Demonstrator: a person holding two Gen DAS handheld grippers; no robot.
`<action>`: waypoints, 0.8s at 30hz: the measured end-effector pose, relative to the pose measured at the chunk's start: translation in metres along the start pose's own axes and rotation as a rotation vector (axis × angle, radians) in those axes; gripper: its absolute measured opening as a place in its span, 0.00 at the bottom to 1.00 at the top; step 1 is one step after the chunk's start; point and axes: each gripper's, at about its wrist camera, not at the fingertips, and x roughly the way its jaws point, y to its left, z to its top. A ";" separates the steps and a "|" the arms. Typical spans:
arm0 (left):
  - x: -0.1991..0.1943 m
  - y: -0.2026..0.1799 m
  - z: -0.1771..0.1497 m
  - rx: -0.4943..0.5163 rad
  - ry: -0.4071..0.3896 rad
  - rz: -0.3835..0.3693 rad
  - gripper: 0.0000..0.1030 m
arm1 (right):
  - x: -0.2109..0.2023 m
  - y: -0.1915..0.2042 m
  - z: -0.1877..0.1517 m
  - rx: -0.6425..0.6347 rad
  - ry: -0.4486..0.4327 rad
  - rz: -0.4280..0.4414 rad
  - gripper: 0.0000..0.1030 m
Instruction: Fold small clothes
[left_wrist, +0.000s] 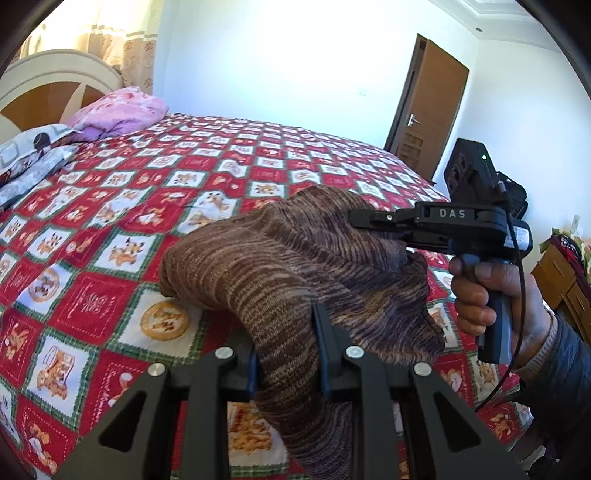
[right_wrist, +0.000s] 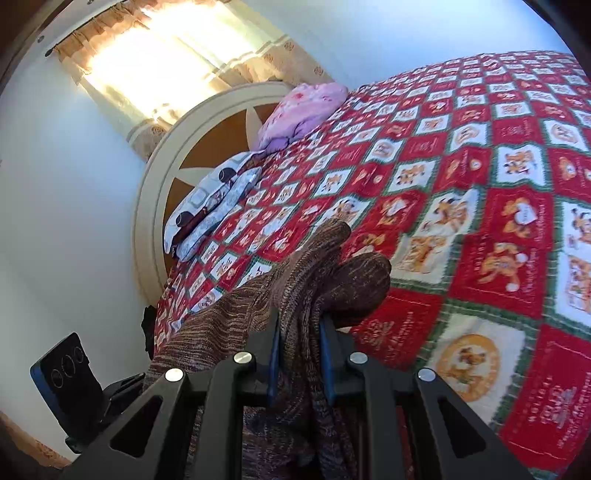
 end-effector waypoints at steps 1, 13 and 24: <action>0.000 0.002 -0.001 -0.003 0.002 0.003 0.25 | 0.003 0.001 0.000 -0.002 0.005 0.001 0.18; 0.005 0.018 -0.017 -0.025 0.032 0.013 0.25 | 0.033 -0.006 -0.006 0.017 0.064 -0.007 0.18; 0.015 0.027 -0.027 -0.030 0.062 0.029 0.25 | 0.047 -0.015 -0.007 0.030 0.079 -0.031 0.18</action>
